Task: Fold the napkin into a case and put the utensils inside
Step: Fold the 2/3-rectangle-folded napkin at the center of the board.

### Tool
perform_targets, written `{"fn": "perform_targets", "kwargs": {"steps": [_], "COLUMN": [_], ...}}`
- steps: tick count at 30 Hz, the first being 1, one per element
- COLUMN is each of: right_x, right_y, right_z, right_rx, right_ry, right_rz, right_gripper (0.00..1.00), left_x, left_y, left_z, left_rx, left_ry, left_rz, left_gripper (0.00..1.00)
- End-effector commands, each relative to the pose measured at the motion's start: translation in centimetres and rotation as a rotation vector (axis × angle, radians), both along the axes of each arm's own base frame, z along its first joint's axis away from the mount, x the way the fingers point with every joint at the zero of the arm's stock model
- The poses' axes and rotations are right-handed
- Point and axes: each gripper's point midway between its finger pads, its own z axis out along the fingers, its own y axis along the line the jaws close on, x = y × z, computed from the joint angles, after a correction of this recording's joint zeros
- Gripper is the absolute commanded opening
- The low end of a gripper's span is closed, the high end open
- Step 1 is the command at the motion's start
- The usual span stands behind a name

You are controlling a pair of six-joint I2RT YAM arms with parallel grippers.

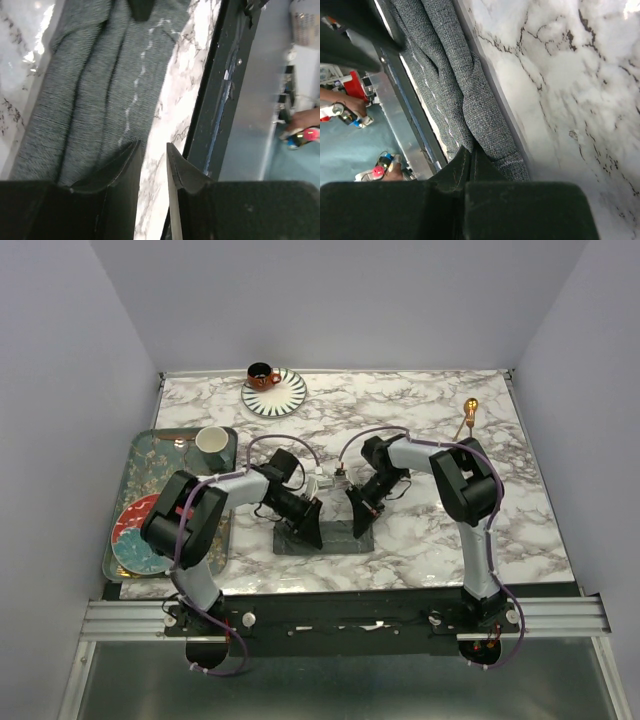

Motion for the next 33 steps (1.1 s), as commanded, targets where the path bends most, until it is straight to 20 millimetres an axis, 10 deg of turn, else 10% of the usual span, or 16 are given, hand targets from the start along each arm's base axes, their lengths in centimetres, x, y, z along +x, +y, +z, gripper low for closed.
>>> {"fn": "perform_targets", "kwargs": {"steps": [1,7,11,15,23,33], "right_x": [1.0,2.1,3.5,3.7,1.2,-0.6], "right_y": [-0.6,-1.4,-1.1,-1.2,1.2,2.2], "right_z": [-1.7,-0.8,3.2,6.5,10.4,4.0], "right_rx": [-0.01,-0.021,0.04,0.081,0.253,0.17], "right_ry": [-0.055,-0.098,-0.165,-0.234,-0.114,0.052], "right_rz": [0.032,0.011,-0.036,-0.056,-0.134,-0.1], "right_gripper": [0.01,0.18,0.55,0.69,0.64,0.49], "left_x": [1.7,3.0,2.8,2.5,3.0,3.9], "left_y": [-1.0,-0.7,-0.5,-0.2,-0.2,0.2], "left_z": [-1.9,-4.2,-5.0,-5.5,-6.0,-6.8], "left_rx": [-0.037,-0.011,0.005,0.026,0.046,0.076], "left_ry": [0.16,0.319,0.357,0.397,0.399,0.446], "left_rz": [0.053,0.103,0.097,0.088,0.089,0.09], "left_gripper": [0.34,0.27,0.24,0.22,0.21,0.22]}}
